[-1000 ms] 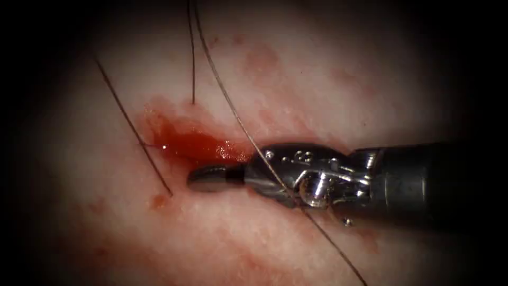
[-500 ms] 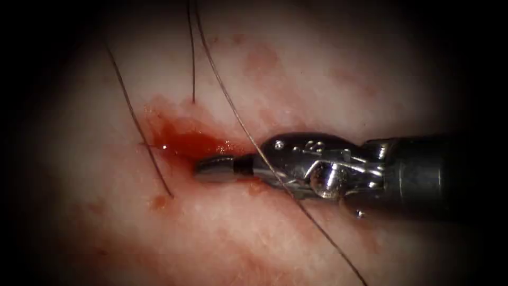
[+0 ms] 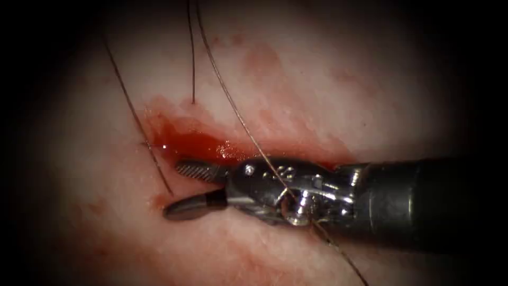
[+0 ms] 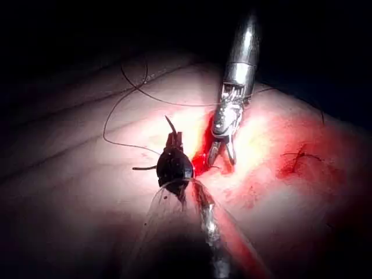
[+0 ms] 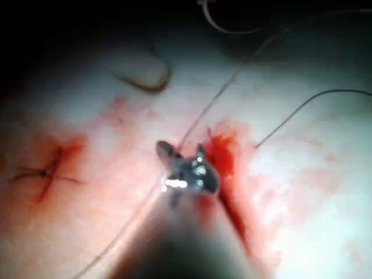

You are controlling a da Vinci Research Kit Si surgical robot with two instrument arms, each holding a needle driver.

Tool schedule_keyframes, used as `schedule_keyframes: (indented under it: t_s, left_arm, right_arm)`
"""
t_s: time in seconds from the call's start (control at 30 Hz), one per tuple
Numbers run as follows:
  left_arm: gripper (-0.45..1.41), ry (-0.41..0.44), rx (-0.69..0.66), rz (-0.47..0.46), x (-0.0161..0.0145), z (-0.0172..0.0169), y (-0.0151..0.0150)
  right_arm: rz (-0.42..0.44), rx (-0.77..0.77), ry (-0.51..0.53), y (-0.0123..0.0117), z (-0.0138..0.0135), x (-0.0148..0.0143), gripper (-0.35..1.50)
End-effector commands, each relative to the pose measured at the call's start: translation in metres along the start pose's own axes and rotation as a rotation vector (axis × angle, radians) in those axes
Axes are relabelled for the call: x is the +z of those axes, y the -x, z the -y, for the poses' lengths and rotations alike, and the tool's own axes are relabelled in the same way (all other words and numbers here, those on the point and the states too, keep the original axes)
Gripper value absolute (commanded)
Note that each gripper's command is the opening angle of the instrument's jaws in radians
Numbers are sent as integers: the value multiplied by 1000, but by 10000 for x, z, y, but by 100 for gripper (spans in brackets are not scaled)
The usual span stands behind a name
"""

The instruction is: Wound Closure

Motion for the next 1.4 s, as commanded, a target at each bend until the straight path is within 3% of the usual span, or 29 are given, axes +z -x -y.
schedule_keyframes:
  t_s: [0.03,0.1,0.17,0.2,0.23,0.3,0.7,0.87,0.97,1.03,1.07,1.1,1.23,1.33,1.37,1.4]
  left_arm:
    - [-45,1,-3,1,7,3,7]
    - [-45,6,-4,0,7,3,7]
    - [-45,10,-4,-1,7,2,7]
    - [-45,12,-5,-2,8,2,7]
    - [-45,13,-5,-2,8,0,6]
    - [-45,15,-6,-3,8,-1,6]
    - [-45,43,-8,-13,14,-10,0]
    - [-45,53,2,-17,23,-19,9]
    - [-45,71,18,-22,29,-31,23]
    - [-45,71,15,-21,29,-34,26]
    - [-45,75,18,-21,29,-42,33]
    - [-45,75,18,-21,29,-42,33]
    - [-45,82,13,-16,21,-66,47]
    - [-45,91,12,-26,12,-69,45]
    - [-45,86,10,-27,8,-68,44]
    - [-45,70,5,-25,-4,-64,40]
  right_arm:
    - [1,-5,2,3,-2,14,99]
    - [4,-6,5,4,-3,16,96]
    - [18,-16,12,8,-7,17,76]
    - [26,-24,15,9,-8,17,59]
    - [41,-45,17,12,-11,16,-32]
    - [44,-52,18,13,-12,15,-35]
    - [91,-87,17,8,3,2,-35]
    - [94,-93,-20,-6,30,-36,-35]
    - [97,-103,-45,-7,69,-56,-35]
    - [97,-104,-47,-6,78,-58,-35]
    - [102,-105,-52,-5,99,-59,-35]
    - [102,-105,-52,-5,99,-59,-35]
    - [89,-151,-90,-16,148,-50,-35]
    - [74,-179,-76,-25,151,-46,-35]
    - [66,-186,-50,-29,148,-45,-20]
    - [53,-209,-8,-33,142,-47,42]
